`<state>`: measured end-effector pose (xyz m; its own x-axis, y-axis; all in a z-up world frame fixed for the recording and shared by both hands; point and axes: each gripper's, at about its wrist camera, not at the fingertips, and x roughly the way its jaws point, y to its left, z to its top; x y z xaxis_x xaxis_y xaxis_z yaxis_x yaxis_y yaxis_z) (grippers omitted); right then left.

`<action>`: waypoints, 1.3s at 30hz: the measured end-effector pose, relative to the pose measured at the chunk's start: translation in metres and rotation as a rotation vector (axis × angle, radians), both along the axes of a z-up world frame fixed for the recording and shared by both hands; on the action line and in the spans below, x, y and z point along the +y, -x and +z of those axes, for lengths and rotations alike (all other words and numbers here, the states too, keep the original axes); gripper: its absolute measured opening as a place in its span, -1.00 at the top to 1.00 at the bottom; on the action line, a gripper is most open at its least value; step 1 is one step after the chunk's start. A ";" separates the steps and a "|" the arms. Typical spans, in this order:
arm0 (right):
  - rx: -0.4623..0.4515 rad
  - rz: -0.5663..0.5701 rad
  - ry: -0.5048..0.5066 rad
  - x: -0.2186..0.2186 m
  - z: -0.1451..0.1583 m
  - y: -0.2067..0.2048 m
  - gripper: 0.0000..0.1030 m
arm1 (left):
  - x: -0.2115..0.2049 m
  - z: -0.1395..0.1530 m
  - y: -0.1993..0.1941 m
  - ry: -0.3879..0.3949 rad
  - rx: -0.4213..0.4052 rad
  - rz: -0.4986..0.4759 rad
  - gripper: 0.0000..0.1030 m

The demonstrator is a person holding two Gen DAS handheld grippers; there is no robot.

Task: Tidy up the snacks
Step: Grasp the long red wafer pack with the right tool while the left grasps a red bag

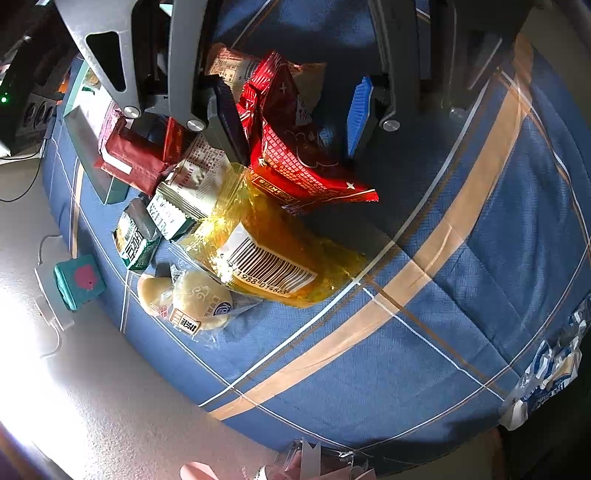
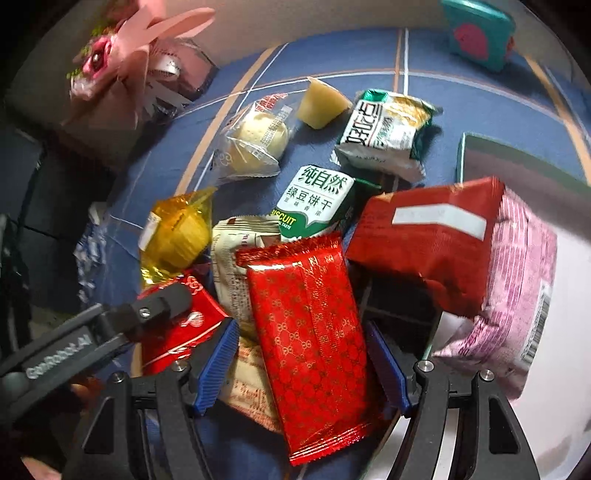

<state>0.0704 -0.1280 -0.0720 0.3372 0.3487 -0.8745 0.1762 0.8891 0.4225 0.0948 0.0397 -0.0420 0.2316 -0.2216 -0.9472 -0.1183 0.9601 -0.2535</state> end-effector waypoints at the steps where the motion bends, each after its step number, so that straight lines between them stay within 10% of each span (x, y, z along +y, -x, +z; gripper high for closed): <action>1: 0.000 -0.006 -0.024 -0.003 -0.001 0.002 -0.43 | 0.001 0.000 0.000 0.004 0.002 0.003 -0.01; 12: -0.016 -0.027 -0.027 -0.013 0.001 0.008 -0.34 | 0.001 -0.002 -0.001 0.002 0.000 0.015 -0.01; 25: -0.030 -0.035 0.106 -0.012 0.007 0.010 0.26 | 0.001 -0.004 -0.002 -0.002 0.005 0.022 -0.01; 39: -0.042 -0.010 0.142 0.003 0.015 0.005 0.35 | 0.001 -0.003 -0.002 -0.001 0.006 0.025 -0.01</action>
